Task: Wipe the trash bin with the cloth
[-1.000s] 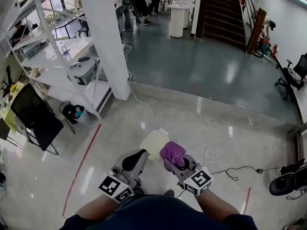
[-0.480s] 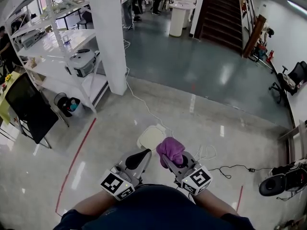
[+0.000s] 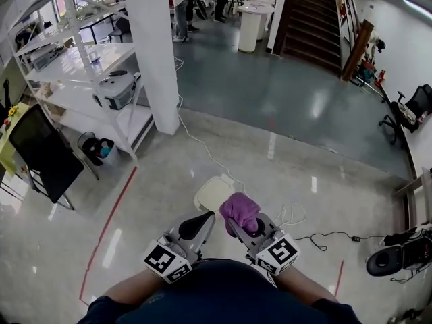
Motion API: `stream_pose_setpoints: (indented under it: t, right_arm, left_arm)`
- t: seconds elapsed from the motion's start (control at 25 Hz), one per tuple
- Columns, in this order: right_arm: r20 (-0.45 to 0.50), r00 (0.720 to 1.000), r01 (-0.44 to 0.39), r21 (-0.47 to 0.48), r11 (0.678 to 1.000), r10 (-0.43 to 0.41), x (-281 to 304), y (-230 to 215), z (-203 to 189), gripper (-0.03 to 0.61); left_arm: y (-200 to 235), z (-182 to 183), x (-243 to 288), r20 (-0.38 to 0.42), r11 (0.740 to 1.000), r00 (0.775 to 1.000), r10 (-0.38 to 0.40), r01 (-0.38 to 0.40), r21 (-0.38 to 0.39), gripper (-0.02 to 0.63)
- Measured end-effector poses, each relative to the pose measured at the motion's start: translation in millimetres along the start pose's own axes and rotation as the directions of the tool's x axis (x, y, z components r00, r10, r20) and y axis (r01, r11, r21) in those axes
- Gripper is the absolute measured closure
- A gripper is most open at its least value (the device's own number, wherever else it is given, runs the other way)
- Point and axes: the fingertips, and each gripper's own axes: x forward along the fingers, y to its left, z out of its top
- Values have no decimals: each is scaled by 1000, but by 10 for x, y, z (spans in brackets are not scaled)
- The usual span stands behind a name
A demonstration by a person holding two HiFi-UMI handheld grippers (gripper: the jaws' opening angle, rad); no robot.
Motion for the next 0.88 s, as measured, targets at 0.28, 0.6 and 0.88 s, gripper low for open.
stream_pose_setpoints:
  t: [0.28,0.6,0.88]
  right_arm:
    - [-1,1000,-8,-7,1000,8,-68,19,59,509]
    - [-5,1000,-13,-10,1000,13,-28,40,71,509]
    - [-5,1000,-14,-12,1000,14,-182,64,104,509]
  left_arm:
    - [-95,23,3,3,1000,1000,5,-5,4,615]
    - [-70,54,-28,5,1000,1000,8,-8,6,615]
    - [-244,71,-8,3,1000,1000,2,-2,11,615]
